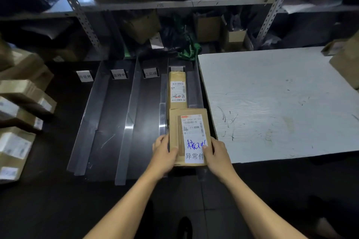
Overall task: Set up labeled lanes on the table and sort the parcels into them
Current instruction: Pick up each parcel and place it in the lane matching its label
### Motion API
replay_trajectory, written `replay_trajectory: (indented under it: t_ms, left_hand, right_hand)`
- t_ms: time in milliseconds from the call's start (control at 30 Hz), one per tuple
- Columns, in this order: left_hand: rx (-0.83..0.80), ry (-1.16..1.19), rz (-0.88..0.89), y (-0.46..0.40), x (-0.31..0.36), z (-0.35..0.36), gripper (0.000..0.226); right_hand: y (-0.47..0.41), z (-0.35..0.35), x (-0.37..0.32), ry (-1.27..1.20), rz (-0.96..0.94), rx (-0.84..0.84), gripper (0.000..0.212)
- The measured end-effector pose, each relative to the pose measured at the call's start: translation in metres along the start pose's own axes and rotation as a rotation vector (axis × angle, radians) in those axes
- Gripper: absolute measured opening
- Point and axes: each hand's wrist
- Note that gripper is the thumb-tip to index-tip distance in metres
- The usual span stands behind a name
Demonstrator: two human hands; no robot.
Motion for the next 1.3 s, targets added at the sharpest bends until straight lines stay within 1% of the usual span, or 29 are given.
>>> replay_trajectory:
  t_ms: [67, 200, 300, 533, 633, 700, 767, 800, 900, 933, 1000, 1067, 1100, 1133, 1200, 1300]
  left_hand:
    - [0.044, -0.093, -0.011, -0.001, -0.003, 0.001, 0.049]
    - [0.039, -0.149, 0.003, -0.006, -0.002, 0.0, 0.038]
    - [0.04, -0.163, -0.043, -0.012, 0.0, 0.001, 0.038]
    - [0.064, -0.273, -0.077, -0.025, -0.006, 0.009, 0.038]
    - [0.1, -0.355, -0.08, -0.026, -0.011, 0.015, 0.032]
    - [0.114, -0.388, -0.093, -0.026, -0.013, 0.017, 0.032]
    - [0.119, -0.402, -0.093, -0.026, -0.013, 0.017, 0.037]
    - [0.116, -0.404, -0.077, -0.025, -0.013, 0.018, 0.044]
    - [0.091, -0.373, -0.006, -0.024, -0.015, 0.017, 0.072]
    - [0.09, -0.351, 0.003, -0.024, -0.016, 0.016, 0.079]
    - [0.096, -0.308, -0.012, -0.024, -0.017, 0.015, 0.086]
    - [0.1, -0.282, -0.042, -0.026, -0.018, 0.013, 0.086]
    - [0.097, -0.277, -0.046, -0.027, -0.019, 0.012, 0.084]
    - [0.093, -0.277, -0.042, -0.028, -0.02, 0.012, 0.082]
    - [0.088, -0.283, -0.028, -0.029, -0.022, 0.011, 0.079]
    - [0.084, -0.279, -0.021, -0.031, -0.024, 0.01, 0.077]
  right_hand:
    - [-0.005, 0.003, 0.003, 0.044, 0.018, -0.003, 0.02]
    - [-0.014, 0.005, 0.002, 0.107, 0.054, -0.024, 0.024]
    - [-0.018, 0.006, -0.001, 0.128, 0.08, 0.001, 0.028]
    - [-0.026, 0.013, -0.004, 0.199, 0.131, 0.016, 0.02]
    - [-0.028, 0.019, -0.004, 0.258, 0.119, 0.028, 0.026]
    - [-0.028, 0.022, -0.004, 0.28, 0.118, 0.033, 0.03]
    - [-0.027, 0.023, -0.005, 0.3, 0.115, 0.047, 0.035]
    - [-0.027, 0.024, -0.006, 0.325, 0.094, 0.07, 0.04]
    - [-0.026, 0.025, -0.009, 0.45, -0.091, 0.132, 0.05]
    - [-0.027, 0.026, -0.01, 0.463, -0.154, 0.099, 0.056]
    - [-0.027, 0.03, -0.01, 0.486, -0.228, -0.07, 0.075]
    - [-0.028, 0.037, -0.009, 0.658, -0.288, -0.243, 0.09]
    - [-0.027, 0.041, -0.008, 0.772, -0.321, -0.297, 0.095]
    - [-0.027, 0.045, -0.007, 0.865, -0.343, -0.33, 0.097]
    - [-0.027, 0.05, -0.005, 0.969, -0.358, -0.335, 0.092]
    - [-0.028, 0.052, -0.003, 0.98, -0.36, -0.282, 0.082]
Point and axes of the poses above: each hand's wrist, its own y-axis away from the middle knuckle, its own z-axis out of the palm, x = y × z, and after that the axes turned 8 degrees about y, right-handed
